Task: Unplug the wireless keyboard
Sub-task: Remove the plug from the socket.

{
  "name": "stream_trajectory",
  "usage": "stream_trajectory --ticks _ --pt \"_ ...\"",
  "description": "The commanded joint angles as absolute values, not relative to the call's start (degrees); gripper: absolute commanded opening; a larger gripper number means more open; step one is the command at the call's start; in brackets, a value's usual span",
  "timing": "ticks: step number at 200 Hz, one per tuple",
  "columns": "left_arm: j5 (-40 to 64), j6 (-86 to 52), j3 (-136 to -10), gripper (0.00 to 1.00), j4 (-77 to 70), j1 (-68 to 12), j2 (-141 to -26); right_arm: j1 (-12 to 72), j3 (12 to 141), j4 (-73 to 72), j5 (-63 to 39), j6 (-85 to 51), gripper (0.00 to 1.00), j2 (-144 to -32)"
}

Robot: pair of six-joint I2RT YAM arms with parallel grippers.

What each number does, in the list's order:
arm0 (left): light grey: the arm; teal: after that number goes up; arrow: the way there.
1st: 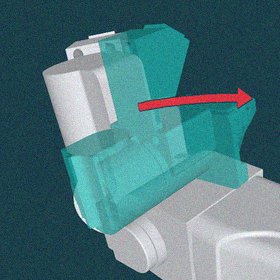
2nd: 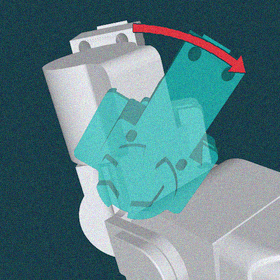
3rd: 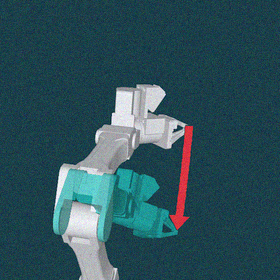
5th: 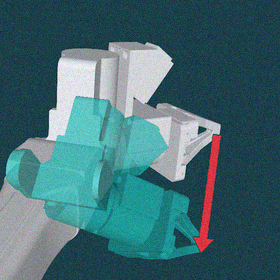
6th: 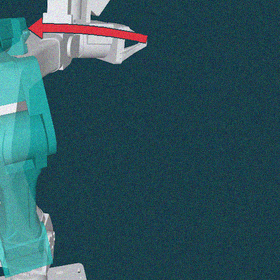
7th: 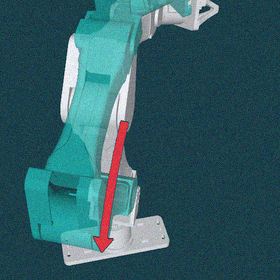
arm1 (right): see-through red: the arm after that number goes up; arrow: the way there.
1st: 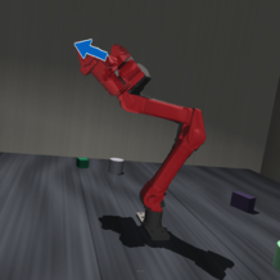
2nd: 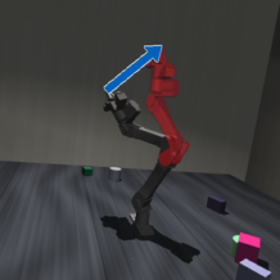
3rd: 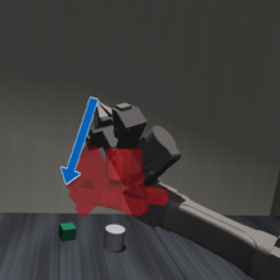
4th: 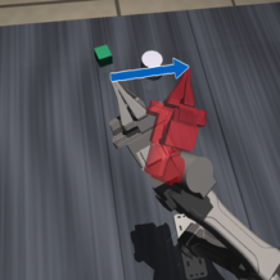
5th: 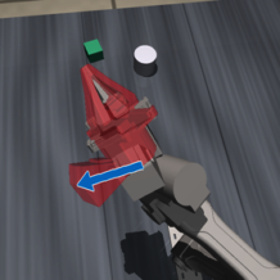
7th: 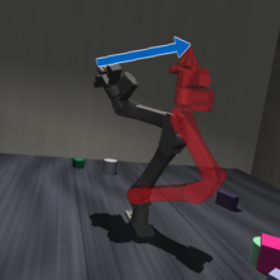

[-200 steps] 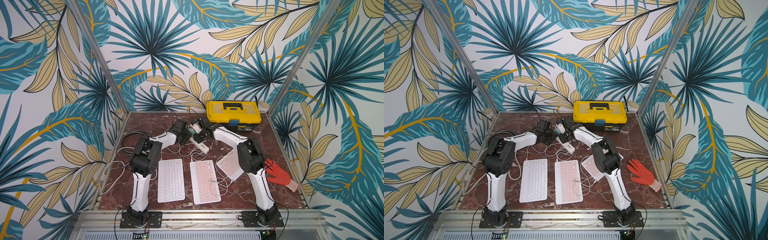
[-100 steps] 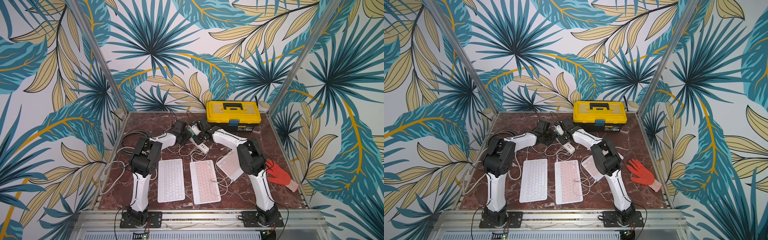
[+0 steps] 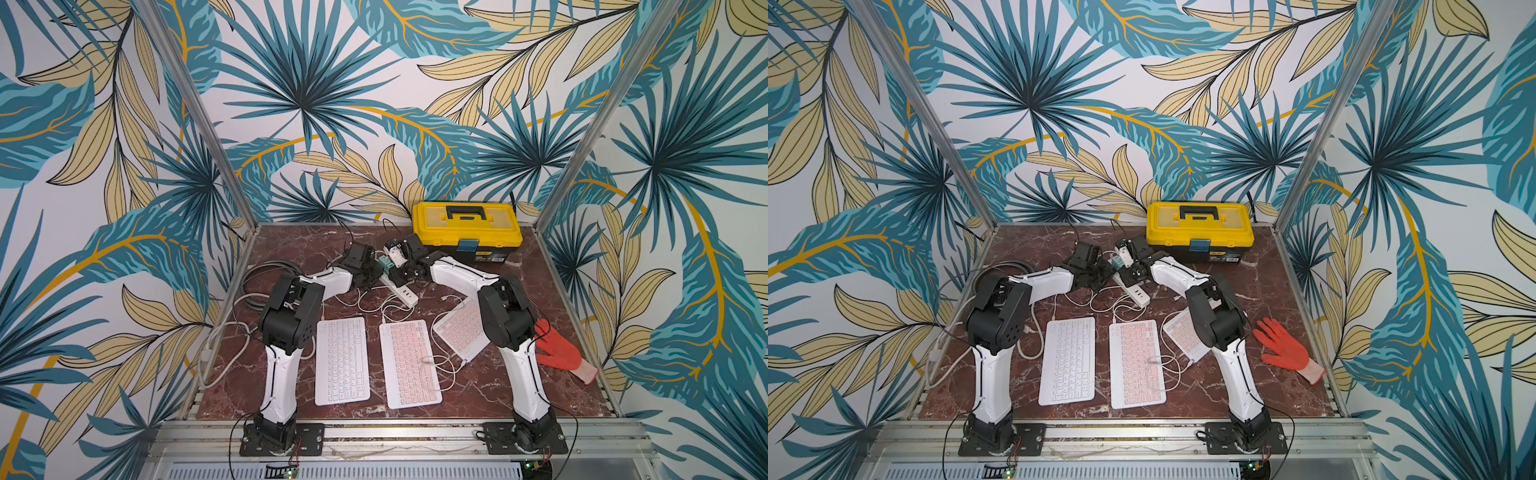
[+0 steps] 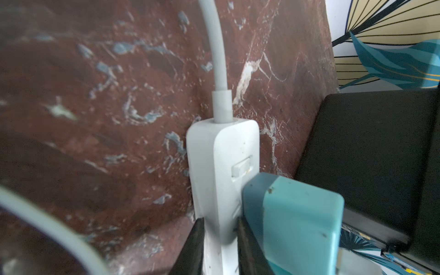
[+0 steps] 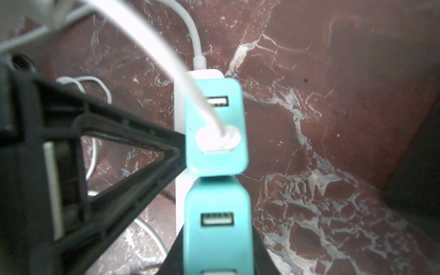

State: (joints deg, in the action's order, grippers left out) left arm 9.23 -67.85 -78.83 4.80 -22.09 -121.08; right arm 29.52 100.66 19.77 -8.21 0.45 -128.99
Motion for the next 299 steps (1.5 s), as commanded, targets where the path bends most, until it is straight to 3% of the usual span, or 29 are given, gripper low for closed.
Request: stream_trajectory --ticks 1,80,122,175,201,299 --pt "9.58 -67.48 -74.12 0.25 16.15 -22.77 -126.47 28.53 100.72 16.25 -14.76 -6.65 0.23 -125.88" --pt "10.23 -67.41 -74.22 0.25 14.15 -22.42 -126.39 36.30 94.02 13.08 3.21 14.95 0.23 -122.00" --pt "10.48 -67.06 -74.29 0.26 14.10 -22.35 -126.19 37.44 94.01 11.95 5.86 19.02 0.23 -122.01" --pt "10.43 -66.71 -73.35 0.26 14.15 -22.19 -125.25 30.41 95.23 14.47 -14.40 -0.67 0.23 -121.33" --pt "10.44 -66.66 -73.57 0.26 14.13 -22.09 -125.40 29.96 95.53 13.73 -19.10 -4.65 0.23 -121.47" --pt "11.06 -64.63 -73.82 0.28 13.71 -21.06 -121.05 30.57 90.66 18.45 -9.40 0.11 0.23 -116.95"
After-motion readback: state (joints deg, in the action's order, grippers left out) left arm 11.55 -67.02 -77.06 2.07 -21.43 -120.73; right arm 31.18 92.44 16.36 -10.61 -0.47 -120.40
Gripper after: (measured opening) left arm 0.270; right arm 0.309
